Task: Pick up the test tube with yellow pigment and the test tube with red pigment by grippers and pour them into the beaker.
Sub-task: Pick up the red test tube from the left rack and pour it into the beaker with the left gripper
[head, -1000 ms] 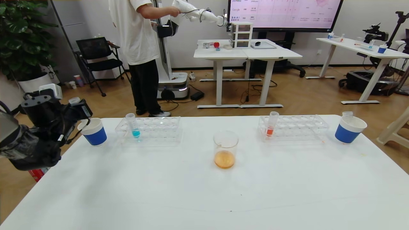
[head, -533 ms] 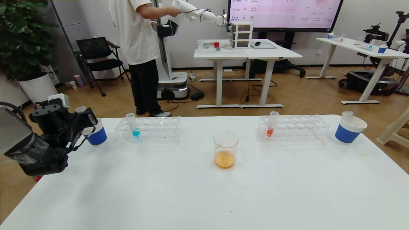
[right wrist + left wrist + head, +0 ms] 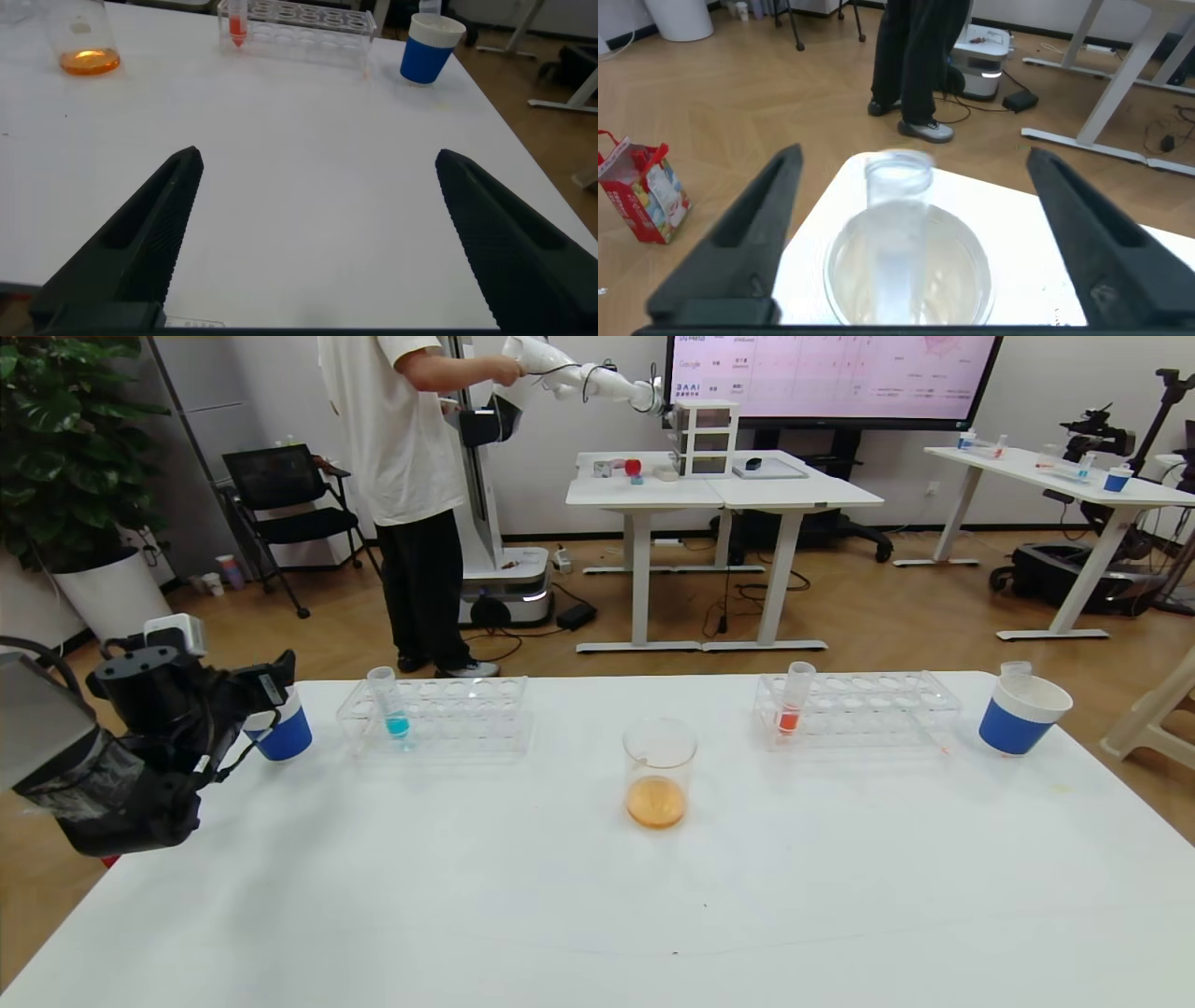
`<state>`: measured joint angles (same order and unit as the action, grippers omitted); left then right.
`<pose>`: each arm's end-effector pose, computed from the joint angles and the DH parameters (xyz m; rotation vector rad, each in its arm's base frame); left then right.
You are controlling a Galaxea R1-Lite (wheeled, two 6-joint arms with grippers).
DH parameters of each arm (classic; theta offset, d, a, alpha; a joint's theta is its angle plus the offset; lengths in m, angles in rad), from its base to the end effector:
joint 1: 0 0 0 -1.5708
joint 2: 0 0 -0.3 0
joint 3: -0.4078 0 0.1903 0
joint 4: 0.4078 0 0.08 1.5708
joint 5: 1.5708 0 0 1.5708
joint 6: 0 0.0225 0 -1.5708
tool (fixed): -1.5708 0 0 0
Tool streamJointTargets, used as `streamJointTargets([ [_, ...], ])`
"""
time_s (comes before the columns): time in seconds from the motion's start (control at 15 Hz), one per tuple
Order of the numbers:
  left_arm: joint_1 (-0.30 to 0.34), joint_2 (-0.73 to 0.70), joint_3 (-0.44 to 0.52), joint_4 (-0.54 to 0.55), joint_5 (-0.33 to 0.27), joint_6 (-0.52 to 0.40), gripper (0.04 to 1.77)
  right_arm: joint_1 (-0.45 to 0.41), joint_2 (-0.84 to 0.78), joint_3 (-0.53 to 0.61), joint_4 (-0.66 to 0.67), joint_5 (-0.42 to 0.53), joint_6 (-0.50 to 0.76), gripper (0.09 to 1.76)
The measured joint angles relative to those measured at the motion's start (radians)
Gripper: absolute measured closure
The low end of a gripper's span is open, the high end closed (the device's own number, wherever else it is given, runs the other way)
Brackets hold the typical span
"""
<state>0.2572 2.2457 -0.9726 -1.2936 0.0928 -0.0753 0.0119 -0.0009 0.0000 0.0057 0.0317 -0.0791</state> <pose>0.3991 0.1071 0.0915 -0.0728 -0.0337 0.3490 -0.0229 0.0004 0.0749 -0.0790 0.0031 0.0438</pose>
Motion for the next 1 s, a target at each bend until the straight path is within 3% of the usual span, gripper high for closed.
streamJointTargets([
  [0.4, -0.007, -0.030, -0.037, 0.014, 0.000, -0.005, 0.07, 0.000, 0.000, 0.000, 0.000, 0.000, 0.000, 0.11],
  [0.53, -0.033, -0.059, -0.072, 0.073, 0.002, -0.006, 0.07, 0.000, 0.000, 0.000, 0.000, 0.000, 0.000, 0.11],
  [0.73, -0.127, -0.111, -0.134, 0.180, 0.036, -0.004, 0.07, 0.000, 0.000, 0.000, 0.000, 0.000, 0.000, 0.11],
  [1.0, -0.303, -0.181, -0.197, 0.278, 0.133, 0.010, 0.07, 0.000, 0.000, 0.000, 0.000, 0.000, 0.000, 0.11],
])
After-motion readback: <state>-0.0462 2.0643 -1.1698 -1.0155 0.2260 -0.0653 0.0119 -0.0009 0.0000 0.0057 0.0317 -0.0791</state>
